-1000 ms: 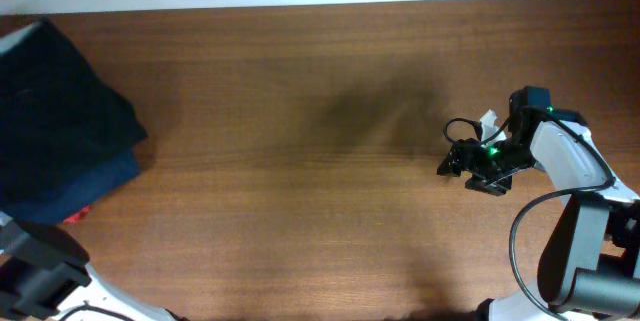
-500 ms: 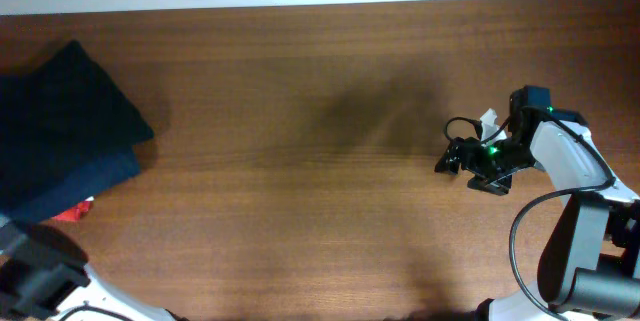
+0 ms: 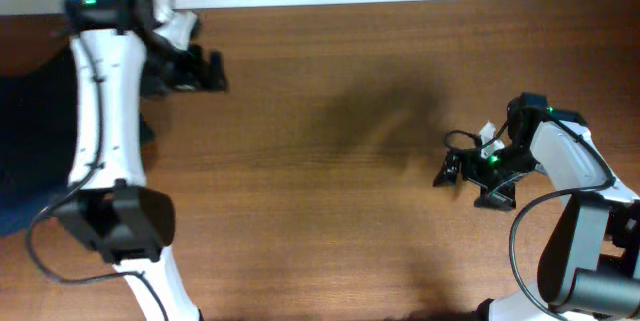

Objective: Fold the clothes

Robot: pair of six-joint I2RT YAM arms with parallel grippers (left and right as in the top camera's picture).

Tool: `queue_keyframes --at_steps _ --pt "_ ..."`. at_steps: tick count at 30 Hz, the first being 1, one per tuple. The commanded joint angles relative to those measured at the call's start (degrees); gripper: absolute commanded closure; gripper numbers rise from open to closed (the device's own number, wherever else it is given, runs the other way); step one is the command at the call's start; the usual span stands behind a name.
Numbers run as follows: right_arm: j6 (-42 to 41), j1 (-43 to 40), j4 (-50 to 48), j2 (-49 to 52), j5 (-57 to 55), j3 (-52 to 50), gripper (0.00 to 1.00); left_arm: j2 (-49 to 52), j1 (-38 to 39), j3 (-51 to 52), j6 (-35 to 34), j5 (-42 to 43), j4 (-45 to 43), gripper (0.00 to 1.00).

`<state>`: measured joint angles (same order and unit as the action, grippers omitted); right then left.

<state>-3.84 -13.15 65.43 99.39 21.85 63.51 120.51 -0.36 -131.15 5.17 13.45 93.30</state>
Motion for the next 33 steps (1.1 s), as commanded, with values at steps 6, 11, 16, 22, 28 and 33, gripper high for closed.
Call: queue_keyframes --at_steps 6,11,16,22,28,33 --pt "0.4 -0.1 5.3 -14.8 -6.1 -0.3 0.01 -1.0 0.7 3.8 -3.9 -1.3 3.5 0.01" --pt "0.5 -0.1 5.7 -33.0 -10.2 -0.3 0.01 -10.0 0.7 20.0 -3.9 -5.6 2.8 0.01" --pt "0.5 -0.1 5.9 -51.4 -10.6 -0.3 0.01 -28.0 0.7 39.8 -4.8 -5.4 -9.7 0.01" --pt "0.4 -0.1 7.7 -72.5 -10.6 -0.4 0.01 -61.2 0.7 64.3 -5.0 -5.4 -28.7 0.01" --pt "0.4 0.1 13.0 -79.6 -9.9 -0.4 0.01 -93.1 0.7 77.7 -5.0 -5.8 -34.2 0.01" --pt "0.4 0.1 14.8 -79.6 -9.9 -0.4 0.01 -105.7 0.7 82.1 -5.0 -6.9 -36.3 0.01"
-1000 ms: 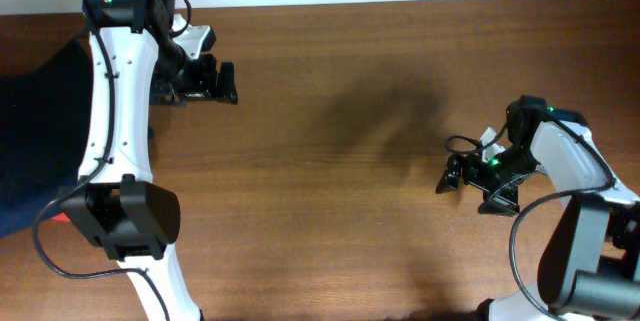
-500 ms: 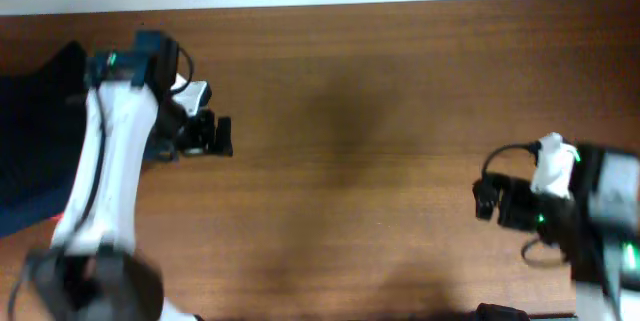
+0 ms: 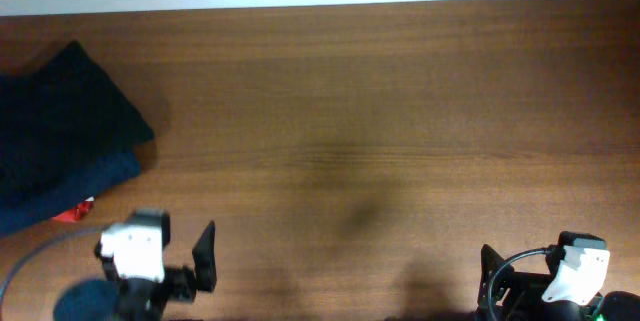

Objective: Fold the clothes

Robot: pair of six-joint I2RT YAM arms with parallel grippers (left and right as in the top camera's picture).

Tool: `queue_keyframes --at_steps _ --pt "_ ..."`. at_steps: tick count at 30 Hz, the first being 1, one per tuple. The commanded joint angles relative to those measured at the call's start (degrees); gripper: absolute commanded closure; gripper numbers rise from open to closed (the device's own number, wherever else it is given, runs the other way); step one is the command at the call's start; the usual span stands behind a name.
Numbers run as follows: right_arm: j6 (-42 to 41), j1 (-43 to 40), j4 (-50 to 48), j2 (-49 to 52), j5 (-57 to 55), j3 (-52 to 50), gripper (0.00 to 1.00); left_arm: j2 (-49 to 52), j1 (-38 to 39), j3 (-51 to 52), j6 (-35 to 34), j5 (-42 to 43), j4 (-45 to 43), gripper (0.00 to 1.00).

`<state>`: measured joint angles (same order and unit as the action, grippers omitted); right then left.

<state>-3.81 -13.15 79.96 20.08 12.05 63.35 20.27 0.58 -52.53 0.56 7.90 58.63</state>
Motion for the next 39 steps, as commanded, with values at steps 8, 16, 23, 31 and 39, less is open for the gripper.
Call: queue_keyframes --at_steps 8,16,23,31,39 --pt "0.4 0.1 0.3 -0.3 -0.1 -0.2 0.01 -6.6 -0.2 4.0 -0.3 -1.5 -2.1 0.01" --pt "0.4 0.1 0.3 -0.3 -0.1 -0.2 0.01 -6.6 -0.2 4.0 -0.3 -1.5 -2.0 0.01" --pt "-6.7 4.3 -1.7 -0.4 -12.4 -0.2 0.01 -6.6 -0.2 4.0 -0.3 -1.5 -2.0 0.01" --pt "-7.1 13.7 -3.0 -4.0 -15.8 -0.3 0.01 -6.6 -0.2 4.0 -0.3 -1.5 -2.0 0.01" --pt "-0.7 13.7 -32.5 -10.9 -17.0 -17.2 0.01 -6.6 -0.2 4.0 -0.3 -1.5 -2.0 0.01"
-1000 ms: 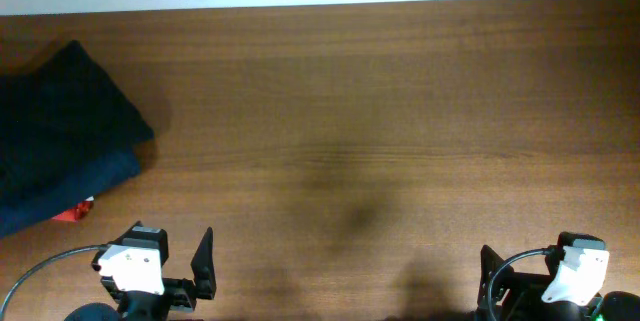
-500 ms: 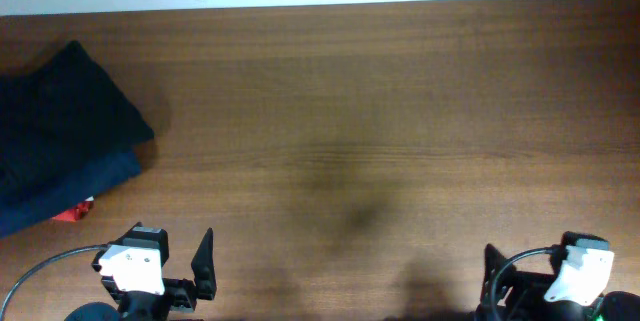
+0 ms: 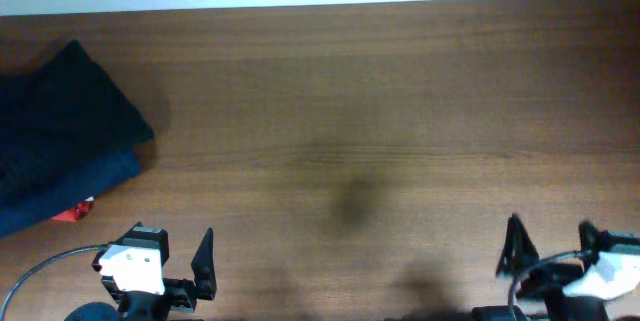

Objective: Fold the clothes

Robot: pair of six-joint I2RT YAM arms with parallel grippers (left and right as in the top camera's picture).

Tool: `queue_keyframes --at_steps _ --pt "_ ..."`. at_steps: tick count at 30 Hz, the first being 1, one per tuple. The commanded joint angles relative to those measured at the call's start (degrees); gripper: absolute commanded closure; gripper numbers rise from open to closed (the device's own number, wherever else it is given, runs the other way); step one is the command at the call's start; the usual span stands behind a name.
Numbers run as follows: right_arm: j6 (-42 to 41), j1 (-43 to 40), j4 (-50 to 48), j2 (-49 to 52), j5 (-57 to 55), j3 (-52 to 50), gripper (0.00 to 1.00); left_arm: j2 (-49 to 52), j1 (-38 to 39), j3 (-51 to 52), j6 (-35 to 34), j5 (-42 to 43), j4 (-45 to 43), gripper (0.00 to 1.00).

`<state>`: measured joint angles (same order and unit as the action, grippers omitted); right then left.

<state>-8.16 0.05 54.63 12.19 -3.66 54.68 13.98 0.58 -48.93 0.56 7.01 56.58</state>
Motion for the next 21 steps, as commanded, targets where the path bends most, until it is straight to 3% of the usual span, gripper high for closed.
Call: queue_keyframes --at_steps 1,6,11,15,18,21 --pt "3.7 0.5 -12.4 -4.6 -1.3 -13.0 0.01 -0.3 -0.2 0.3 -0.3 -0.6 0.1 0.01" --pt "3.7 0.5 -34.7 -11.9 0.2 -31.8 0.01 -0.3 -0.2 0.3 -0.3 -0.6 0.1 0.01" --pt "4.2 0.3 -55.3 -12.0 0.5 -46.6 0.01 -0.3 -0.2 0.3 -0.3 -0.6 0.1 0.01" --pt "4.3 0.3 -57.7 -12.0 1.2 -54.5 0.01 -0.3 -0.2 0.3 -0.3 -0.6 0.1 0.01" --pt "4.8 0.3 -49.8 -12.0 3.0 -54.3 0.01 -0.3 -0.2 0.3 -0.3 -0.6 0.1 0.01" --pt "4.8 0.3 -49.9 -12.0 3.0 -54.4 0.01 -0.3 -0.2 0.3 -0.3 -0.6 0.1 0.01"
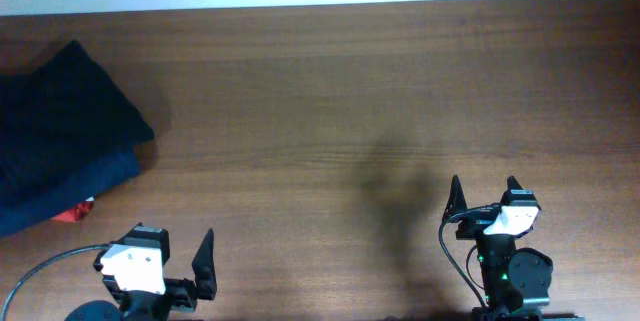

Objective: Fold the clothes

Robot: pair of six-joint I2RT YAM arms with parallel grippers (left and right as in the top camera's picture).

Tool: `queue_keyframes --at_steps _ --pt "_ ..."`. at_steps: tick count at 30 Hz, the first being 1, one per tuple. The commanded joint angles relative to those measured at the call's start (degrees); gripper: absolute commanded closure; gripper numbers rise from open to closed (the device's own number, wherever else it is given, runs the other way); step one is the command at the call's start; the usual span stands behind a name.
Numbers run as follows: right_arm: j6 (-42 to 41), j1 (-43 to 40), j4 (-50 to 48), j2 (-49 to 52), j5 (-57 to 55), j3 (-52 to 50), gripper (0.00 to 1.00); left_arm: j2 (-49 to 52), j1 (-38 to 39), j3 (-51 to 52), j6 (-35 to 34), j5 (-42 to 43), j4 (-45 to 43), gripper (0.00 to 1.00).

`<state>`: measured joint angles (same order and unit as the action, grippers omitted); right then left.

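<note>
A pile of dark navy and blue clothes (55, 131) lies folded at the left edge of the wooden table (330, 91), with a small red thing (72, 211) peeking out under its front edge. My left gripper (200, 266) rests at the front left edge, one black finger (205, 257) showing, its opening hard to judge. At the front right my right gripper (484, 193) points away from the front edge, open, its fingertips (455, 195) spread with nothing between them. Both grippers are far from the clothes.
A pale wall strip runs along the table's far edge. A cable (40, 266) loops from the left arm near the front left corner.
My right gripper has moved left and forward from the front right corner to about three quarters across the front edge. The left gripper and the clothes are unchanged.
First my left arm reached over the clothes at the far left and the right gripper hung over the right of the table. Then both arms were back at the front edge, the pile uncovered. They stayed low, and now the right gripper has shifted leftward.
</note>
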<state>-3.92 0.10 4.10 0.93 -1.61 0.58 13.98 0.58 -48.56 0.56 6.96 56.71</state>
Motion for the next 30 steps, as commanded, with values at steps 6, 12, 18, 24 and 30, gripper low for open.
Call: queue_keyframes --at_steps 6,12,18,24,30 --pt "0.5 0.3 0.6 -0.6 0.9 -0.3 0.01 -0.3 -0.2 0.0 -0.3 -0.6 0.0 0.01" --pt "0.5 0.3 0.6 -0.6 0.9 -0.3 0.01 -0.3 -0.2 0.0 -0.3 -0.6 0.0 0.01" --pt "0.5 0.3 0.6 -0.6 0.9 -0.3 0.01 -0.3 -0.2 0.0 -0.3 -0.6 0.0 0.01" --pt "0.5 0.3 0.6 -0.6 0.9 -0.3 0.01 -0.3 -0.2 0.0 -0.3 -0.6 0.0 0.01" --pt "0.5 0.3 0.6 -0.6 0.9 -0.3 0.01 -0.5 -1.8 1.2 0.8 -2.4 0.6 0.01"
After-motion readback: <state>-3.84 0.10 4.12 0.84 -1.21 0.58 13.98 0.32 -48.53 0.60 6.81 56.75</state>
